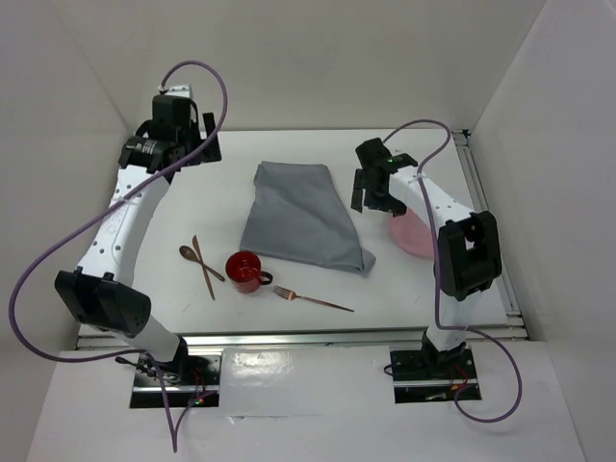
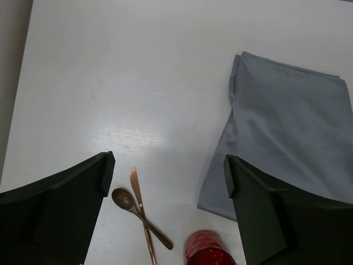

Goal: Set the dinner table for one person

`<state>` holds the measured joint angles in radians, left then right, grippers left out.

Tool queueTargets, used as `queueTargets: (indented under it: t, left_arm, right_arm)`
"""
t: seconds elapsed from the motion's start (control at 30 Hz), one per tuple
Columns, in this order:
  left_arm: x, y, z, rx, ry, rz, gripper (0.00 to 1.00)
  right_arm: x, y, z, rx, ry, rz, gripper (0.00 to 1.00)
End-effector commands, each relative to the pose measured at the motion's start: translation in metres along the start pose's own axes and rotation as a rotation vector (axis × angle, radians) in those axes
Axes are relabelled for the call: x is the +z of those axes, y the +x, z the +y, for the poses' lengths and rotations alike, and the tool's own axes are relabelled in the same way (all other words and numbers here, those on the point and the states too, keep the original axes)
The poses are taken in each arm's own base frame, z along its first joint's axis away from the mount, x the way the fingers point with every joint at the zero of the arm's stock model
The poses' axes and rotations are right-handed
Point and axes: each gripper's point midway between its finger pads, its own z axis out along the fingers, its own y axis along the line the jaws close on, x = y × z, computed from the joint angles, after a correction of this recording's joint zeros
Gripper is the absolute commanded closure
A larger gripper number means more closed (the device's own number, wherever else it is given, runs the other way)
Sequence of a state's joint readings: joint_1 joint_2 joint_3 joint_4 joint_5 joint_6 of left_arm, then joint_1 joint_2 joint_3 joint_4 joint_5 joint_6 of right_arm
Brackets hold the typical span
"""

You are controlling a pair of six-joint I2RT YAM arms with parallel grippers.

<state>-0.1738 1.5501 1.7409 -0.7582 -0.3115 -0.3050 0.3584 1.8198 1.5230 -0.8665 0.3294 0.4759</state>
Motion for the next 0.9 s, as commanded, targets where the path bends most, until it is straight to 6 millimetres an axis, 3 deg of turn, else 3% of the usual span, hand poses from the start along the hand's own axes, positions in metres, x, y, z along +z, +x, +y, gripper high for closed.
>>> queueTargets:
  t: [0.0,0.1,0.27,0.3,0.37,0.4,0.43,0.53,0.7,0.87]
  left_arm:
    - [0.005,-0.002,-0.01,-0.119,0.047,0.063,0.0]
    - [0.012,0.026,-0.029,-0.105,0.139,0.188,0.0]
    - [0.018,0.065,-0.06,-0.099,0.276,0.273,0.14]
    - [0.024,0.085,-0.065,-0.076,0.284,0.343,0.15]
    - [0.027,0.107,-0.064,-0.068,0.27,0.435,0.15]
    - [0.031,0.128,-0.062,-0.075,0.255,0.501,0.15]
    - [0.033,0.138,-0.064,-0.092,0.259,0.523,0.15]
    - [0.039,0.174,-0.068,-0.12,0.285,0.602,0.15]
    - [0.07,0.206,-0.072,-0.141,0.279,0.683,0.14]
    - [0.08,0.228,-0.076,-0.147,0.288,0.743,0.08]
  right_arm:
    - [-0.023,-0.024,0.012,0.029,-0.095,-0.109,0.01]
    - [-0.025,-0.014,0.015,0.024,-0.134,-0.085,0.01]
    - [-0.024,0.014,0.02,0.064,-0.314,0.038,0.01]
    - [-0.028,0.026,0.02,0.062,-0.342,0.051,0.01]
    - [-0.036,0.033,0.02,0.074,-0.406,0.055,0.01]
    - [-0.037,0.053,0.022,0.068,-0.447,0.1,0.01]
    - [-0.05,0.052,0.023,0.069,-0.493,0.066,0.07]
    - [-0.058,0.075,0.024,0.095,-0.558,0.094,0.1]
    - [-0.049,0.092,0.022,0.139,-0.557,0.15,0.08]
    - [-0.036,0.107,0.022,0.148,-0.534,0.213,0.0]
